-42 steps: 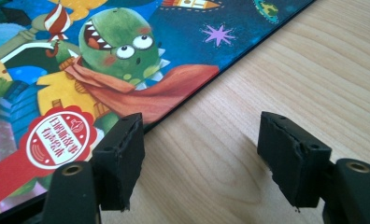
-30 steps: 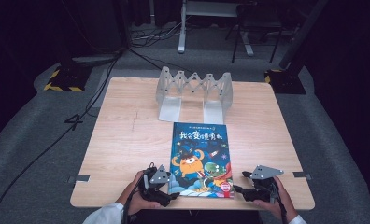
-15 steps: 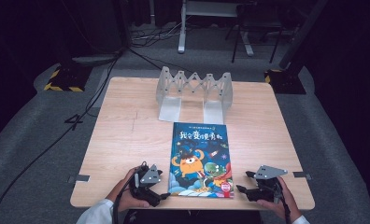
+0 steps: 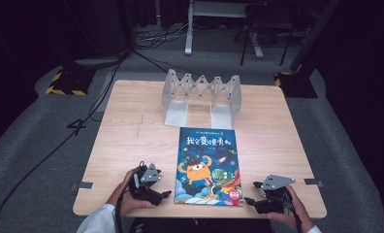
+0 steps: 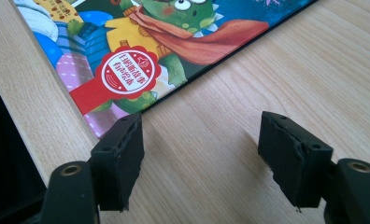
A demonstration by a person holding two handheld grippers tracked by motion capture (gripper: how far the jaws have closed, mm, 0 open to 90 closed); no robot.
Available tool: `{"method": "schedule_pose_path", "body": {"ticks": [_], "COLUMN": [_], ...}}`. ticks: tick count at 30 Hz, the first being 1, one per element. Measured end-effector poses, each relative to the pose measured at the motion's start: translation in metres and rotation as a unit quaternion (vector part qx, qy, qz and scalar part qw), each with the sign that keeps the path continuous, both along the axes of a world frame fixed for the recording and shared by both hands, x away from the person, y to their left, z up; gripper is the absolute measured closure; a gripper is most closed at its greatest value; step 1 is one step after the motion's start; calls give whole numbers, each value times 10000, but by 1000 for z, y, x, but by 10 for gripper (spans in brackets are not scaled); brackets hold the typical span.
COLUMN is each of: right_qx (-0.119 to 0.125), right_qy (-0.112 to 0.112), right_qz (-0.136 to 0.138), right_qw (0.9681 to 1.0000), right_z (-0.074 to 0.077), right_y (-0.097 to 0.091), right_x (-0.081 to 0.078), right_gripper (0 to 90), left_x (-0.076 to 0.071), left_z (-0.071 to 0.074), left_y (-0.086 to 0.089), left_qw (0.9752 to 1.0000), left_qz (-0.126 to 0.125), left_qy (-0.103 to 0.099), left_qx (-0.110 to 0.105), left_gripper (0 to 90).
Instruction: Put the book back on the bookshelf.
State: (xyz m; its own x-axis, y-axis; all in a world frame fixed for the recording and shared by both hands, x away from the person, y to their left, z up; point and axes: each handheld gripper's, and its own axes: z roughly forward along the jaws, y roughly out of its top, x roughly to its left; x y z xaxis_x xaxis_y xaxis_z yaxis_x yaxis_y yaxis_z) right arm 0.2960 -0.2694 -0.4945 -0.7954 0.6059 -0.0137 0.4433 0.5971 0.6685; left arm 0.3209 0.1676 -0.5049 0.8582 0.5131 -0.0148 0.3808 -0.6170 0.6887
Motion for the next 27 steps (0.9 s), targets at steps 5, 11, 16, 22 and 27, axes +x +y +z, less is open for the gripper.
{"method": "schedule_pose_path", "body": {"ticks": [5,11,16,22,27], "right_qx": [-92,-474,-796,-1059,-1296], "right_qy": [90,377,646,827,1030], "right_qz": [197,422,311,277,344], "right_qw": [9997,9973,9942,9905,9856], "right_z": [2,10,17,21,25], "right_y": [3,12,17,24,28], "right_x": [-3,-11,-13,-11,-10], "right_gripper": [281,395,452,505,560], "left_x": [0,-1,-3,-7,-8], "left_z": [0,0,0,0,0], "left_y": [-5,-16,-19,-27,-30], "left_qw": [10000,9999,9999,9997,9996], "left_qz": [-18,-147,-166,-247,-286], "left_qy": [-4,-6,-13,-11,3], "left_qx": [-7,-19,-6,-11,-14], "left_gripper": [149,149,151,151,150]}}
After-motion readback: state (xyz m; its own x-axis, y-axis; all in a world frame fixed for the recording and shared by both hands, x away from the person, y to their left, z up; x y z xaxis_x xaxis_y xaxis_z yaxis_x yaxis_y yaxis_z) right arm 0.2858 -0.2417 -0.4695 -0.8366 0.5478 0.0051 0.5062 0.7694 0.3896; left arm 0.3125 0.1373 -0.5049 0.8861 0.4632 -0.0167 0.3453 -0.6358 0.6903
